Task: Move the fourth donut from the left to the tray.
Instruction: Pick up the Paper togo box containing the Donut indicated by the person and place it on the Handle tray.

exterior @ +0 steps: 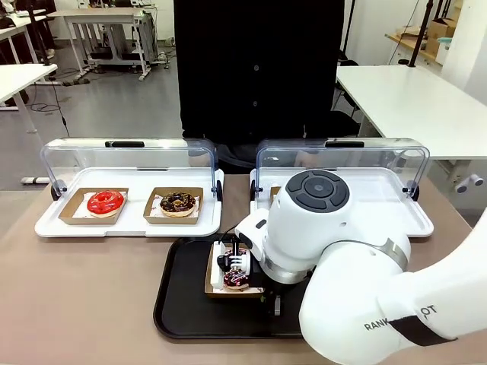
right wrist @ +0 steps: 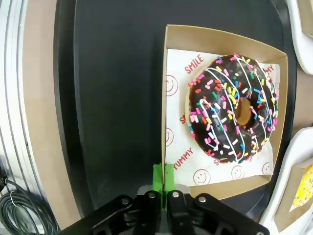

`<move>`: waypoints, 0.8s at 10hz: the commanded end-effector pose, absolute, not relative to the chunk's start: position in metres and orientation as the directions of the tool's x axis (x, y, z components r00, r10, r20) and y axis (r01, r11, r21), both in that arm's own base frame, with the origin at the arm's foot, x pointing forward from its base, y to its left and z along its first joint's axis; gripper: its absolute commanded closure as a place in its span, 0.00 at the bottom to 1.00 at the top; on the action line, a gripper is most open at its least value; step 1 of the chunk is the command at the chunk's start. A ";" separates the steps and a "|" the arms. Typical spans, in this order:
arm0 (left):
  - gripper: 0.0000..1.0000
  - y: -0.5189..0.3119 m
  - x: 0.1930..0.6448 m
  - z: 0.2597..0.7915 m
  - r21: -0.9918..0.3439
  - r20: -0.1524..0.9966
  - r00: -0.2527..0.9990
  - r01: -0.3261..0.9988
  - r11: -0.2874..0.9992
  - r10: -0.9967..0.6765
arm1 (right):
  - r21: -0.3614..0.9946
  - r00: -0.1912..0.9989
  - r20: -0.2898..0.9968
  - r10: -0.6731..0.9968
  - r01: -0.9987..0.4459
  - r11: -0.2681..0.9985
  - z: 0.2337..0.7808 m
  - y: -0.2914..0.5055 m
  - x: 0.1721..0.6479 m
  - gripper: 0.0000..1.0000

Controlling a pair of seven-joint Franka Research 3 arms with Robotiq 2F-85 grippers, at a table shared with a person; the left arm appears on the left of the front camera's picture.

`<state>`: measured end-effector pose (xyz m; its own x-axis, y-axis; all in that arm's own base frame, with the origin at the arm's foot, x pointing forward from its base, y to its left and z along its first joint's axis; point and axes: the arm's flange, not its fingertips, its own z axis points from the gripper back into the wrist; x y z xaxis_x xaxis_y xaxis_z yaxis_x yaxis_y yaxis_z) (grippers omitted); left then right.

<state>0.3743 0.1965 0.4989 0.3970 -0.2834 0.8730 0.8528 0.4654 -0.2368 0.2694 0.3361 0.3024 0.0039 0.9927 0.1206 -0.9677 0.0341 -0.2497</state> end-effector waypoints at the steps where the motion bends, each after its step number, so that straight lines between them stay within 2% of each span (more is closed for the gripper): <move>1: 0.00 0.197 0.375 0.500 -0.219 0.889 0.369 0.863 0.455 -0.271 | -0.300 0.016 0.157 0.987 -0.952 0.063 0.282 0.255 0.213 0.53; 2: 0.00 0.197 0.375 0.500 -0.219 0.889 0.369 0.863 0.455 -0.271 | -0.301 0.018 0.167 0.986 -0.951 0.068 0.288 0.254 0.209 0.42; 3: 0.00 0.197 0.375 0.500 -0.219 0.889 0.369 0.863 0.455 -0.271 | -0.287 0.027 0.187 0.982 -0.954 0.081 0.295 0.250 0.208 0.00; 5: 0.00 0.197 0.375 0.500 -0.219 0.889 0.369 0.863 0.455 -0.271 | -0.274 0.058 0.199 0.978 -0.955 0.112 0.318 0.243 0.202 0.00; 6: 0.00 0.197 0.375 0.500 -0.219 0.889 0.369 0.863 0.455 -0.271 | -0.283 0.066 0.208 0.976 -0.951 0.125 0.332 0.240 0.198 0.19; 8: 0.00 0.197 0.375 0.500 -0.219 0.889 0.369 0.863 0.455 -0.271 | -0.282 0.059 0.211 0.976 -0.952 0.119 0.355 0.238 0.192 0.00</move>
<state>0.3742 0.1965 0.4989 0.3971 -0.2833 0.8730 0.8528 0.4654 -0.2368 0.2664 0.3375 0.3519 0.0630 0.9765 0.2062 -0.9487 0.1227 -0.2913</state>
